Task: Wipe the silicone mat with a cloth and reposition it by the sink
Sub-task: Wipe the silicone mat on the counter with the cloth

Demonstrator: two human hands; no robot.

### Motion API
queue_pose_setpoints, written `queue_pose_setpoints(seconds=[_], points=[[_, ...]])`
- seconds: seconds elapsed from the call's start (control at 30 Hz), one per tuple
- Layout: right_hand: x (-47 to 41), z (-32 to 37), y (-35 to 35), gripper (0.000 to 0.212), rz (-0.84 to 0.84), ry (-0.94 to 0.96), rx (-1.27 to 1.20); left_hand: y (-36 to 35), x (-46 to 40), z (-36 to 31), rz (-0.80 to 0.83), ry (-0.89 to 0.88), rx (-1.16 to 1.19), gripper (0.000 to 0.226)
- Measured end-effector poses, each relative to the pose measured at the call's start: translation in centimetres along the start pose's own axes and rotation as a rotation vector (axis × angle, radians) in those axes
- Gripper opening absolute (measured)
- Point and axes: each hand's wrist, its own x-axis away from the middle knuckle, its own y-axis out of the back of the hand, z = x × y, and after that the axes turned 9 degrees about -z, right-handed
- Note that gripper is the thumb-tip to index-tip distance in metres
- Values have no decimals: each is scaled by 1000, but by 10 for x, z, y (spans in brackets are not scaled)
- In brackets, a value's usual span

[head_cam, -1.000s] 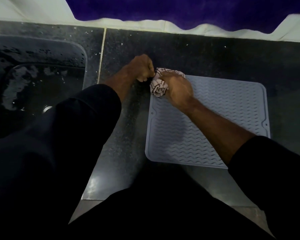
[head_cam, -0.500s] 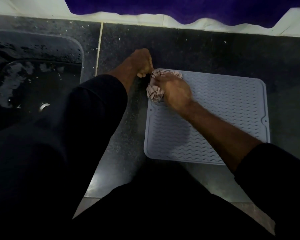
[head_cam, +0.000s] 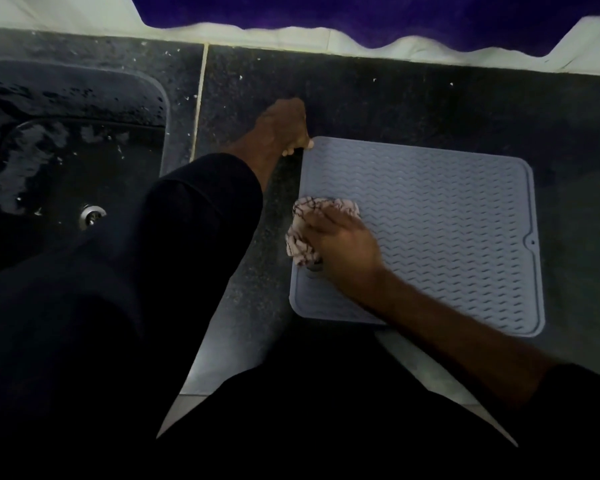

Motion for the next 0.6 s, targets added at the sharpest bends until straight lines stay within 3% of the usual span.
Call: queue_pose_setpoints(seconds=[0.2, 0.27, 0.4, 0.47, 0.6], points=[[76, 28, 2, 50, 88, 227, 45, -1, 5, -5, -38, -19, -98, 41], [75, 25, 8, 41, 42, 269, 13, -4, 8, -5, -79, -30, -151, 44], [49, 8, 26, 47, 55, 71, -302, -16, 25, 5, -259, -119, -225, 37], [38, 0, 34, 39, -18, 28, -282, -24, 37, 18, -299, -210, -167, 37], [30, -2, 29, 42, 147, 129, -114, -36, 67, 47, -113, -434, -169, 74]])
